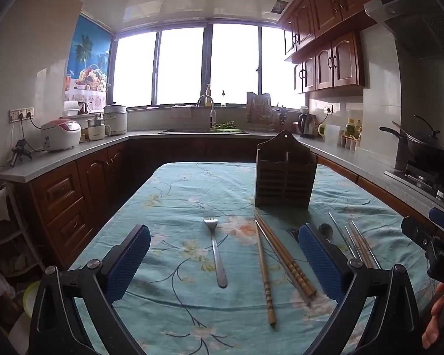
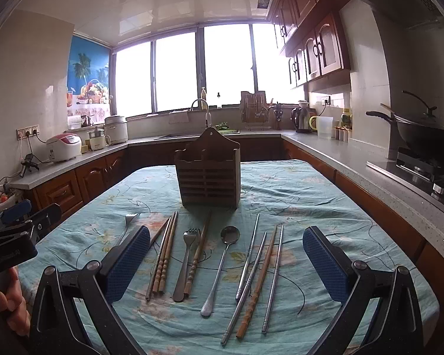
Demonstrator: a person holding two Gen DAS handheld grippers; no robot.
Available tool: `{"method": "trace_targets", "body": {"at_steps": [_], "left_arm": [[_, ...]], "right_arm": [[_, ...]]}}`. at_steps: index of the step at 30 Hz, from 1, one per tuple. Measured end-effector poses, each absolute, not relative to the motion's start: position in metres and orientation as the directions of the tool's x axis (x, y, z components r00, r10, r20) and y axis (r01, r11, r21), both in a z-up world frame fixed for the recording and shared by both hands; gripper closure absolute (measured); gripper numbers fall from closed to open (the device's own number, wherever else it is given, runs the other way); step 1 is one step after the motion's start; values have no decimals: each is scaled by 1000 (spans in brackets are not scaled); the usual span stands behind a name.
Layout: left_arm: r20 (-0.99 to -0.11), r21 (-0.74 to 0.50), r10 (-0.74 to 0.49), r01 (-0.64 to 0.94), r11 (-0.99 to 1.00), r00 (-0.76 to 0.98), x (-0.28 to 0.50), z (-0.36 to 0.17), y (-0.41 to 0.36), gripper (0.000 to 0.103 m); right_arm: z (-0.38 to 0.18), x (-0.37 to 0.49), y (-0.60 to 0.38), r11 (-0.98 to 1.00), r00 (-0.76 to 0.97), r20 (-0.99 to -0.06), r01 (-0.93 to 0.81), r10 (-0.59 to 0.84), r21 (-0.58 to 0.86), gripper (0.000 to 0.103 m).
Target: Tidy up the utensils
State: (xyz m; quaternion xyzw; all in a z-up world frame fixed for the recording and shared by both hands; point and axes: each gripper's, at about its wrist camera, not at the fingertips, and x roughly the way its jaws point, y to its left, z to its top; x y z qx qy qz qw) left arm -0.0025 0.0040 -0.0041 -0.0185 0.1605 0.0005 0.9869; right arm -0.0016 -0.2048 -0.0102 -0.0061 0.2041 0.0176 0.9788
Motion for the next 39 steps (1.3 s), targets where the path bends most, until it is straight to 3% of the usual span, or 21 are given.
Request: {"method": "trace_targets", "body": {"at_steps": [39], "left_arm": [[-317,-40,-8,-5,999,948,3,-8,5,2]], "right_arm": [[-9,-2,-200,998,918,-394,-57,50,-6,0]]}}
